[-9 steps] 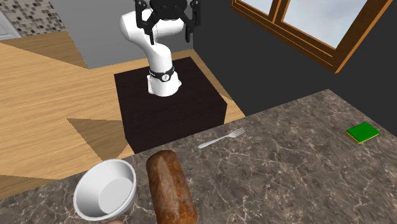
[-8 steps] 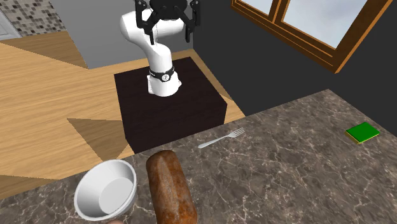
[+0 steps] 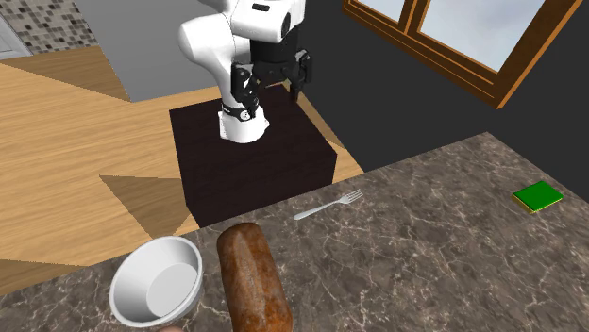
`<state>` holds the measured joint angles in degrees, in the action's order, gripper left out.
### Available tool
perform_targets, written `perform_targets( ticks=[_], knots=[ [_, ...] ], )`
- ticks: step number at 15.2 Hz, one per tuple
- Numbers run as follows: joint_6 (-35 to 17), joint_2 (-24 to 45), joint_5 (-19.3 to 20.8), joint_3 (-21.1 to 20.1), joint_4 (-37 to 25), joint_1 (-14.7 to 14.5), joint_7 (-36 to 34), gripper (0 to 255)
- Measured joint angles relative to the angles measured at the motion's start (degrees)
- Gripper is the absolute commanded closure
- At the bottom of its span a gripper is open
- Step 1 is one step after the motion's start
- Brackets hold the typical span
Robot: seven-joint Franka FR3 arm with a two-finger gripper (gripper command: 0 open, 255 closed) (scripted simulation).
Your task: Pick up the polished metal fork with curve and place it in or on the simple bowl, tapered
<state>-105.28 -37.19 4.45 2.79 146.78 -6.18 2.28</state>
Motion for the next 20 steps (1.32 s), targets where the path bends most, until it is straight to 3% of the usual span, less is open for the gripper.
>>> perform_targets(
  ticks=[8,20],
  knots=[
    [-18.57,10.80,-0.50,1.26,6.24,-6.19,12.40,0],
    [-45.81,35.11,-5.53,1.02,7.05,-15.17,33.89,0]
  ],
)
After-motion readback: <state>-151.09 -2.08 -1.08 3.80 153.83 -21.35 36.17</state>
